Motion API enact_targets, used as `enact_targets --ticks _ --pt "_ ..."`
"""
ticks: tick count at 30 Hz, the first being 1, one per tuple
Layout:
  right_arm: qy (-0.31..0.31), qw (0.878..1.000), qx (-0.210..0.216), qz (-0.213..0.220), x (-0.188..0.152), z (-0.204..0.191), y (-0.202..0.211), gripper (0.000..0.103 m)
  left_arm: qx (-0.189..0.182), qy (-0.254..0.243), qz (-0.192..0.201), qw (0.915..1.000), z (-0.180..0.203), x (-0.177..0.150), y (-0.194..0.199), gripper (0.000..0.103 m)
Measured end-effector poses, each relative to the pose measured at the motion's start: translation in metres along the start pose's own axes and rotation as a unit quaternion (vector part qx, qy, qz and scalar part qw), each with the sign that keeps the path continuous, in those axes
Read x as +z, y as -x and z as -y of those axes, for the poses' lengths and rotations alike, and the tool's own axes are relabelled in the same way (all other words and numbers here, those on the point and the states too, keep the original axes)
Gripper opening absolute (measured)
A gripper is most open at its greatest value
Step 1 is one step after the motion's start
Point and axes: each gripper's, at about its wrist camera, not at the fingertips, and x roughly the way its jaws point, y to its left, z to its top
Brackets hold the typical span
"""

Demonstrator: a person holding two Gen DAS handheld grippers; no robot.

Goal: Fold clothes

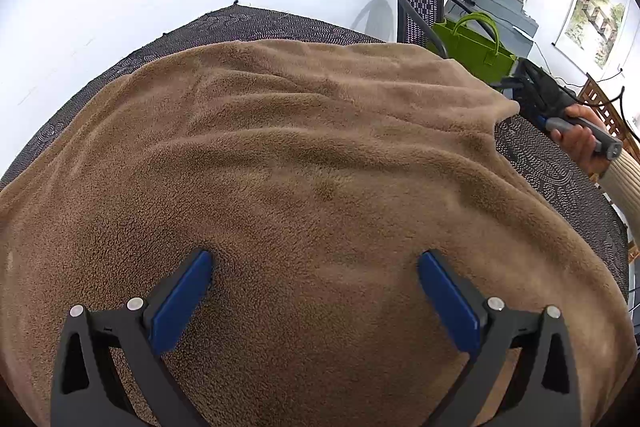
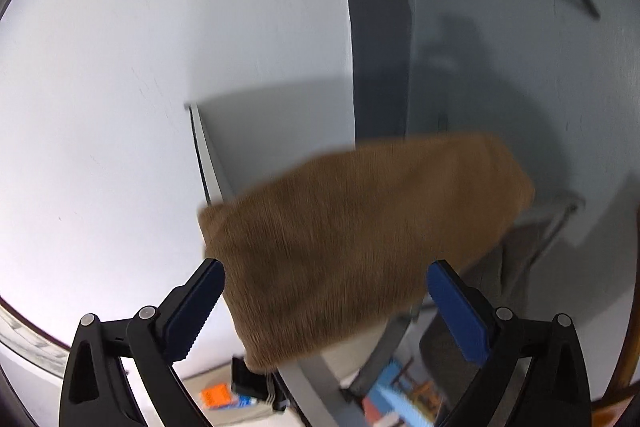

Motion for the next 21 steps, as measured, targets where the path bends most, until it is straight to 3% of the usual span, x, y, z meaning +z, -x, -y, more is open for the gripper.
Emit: enact_targets --ticks 4,10,12,16,18,21 --pt "-0.005 0.999 0.021 -0.035 -0.014 -0.006 -0.016 0.103 0.0 0.0 0.0 1.0 0.0 0.0 0.0 0.103" --pt "-0.041 0.993 0.106 0.032 -0.004 -0.02 0.001 0.103 -0.001 0.0 0.001 1.0 0.0 0.0 0.0 0.103" --pt "-0.057 0.984 0.155 0.069 -0.002 -0.022 0.006 0.103 -0.001 0.0 0.001 1.0 0.0 0.0 0.0 0.103" --pt "-0.082 0.951 0.258 0.147 0.001 -0.022 0.015 0.103 0.0 0.001 0.001 1.0 0.0 0.0 0.0 0.103" --pt "-0.071 0.944 0.285 0.151 0.004 -0.029 0.015 0.103 0.0 0.001 0.001 1.0 0.001 0.0 0.0 0.103" --pt "-0.04 0.945 0.287 0.149 0.007 -0.047 0.017 0.103 0.0 0.001 0.002 1.0 0.001 0.0 0.0 0.103"
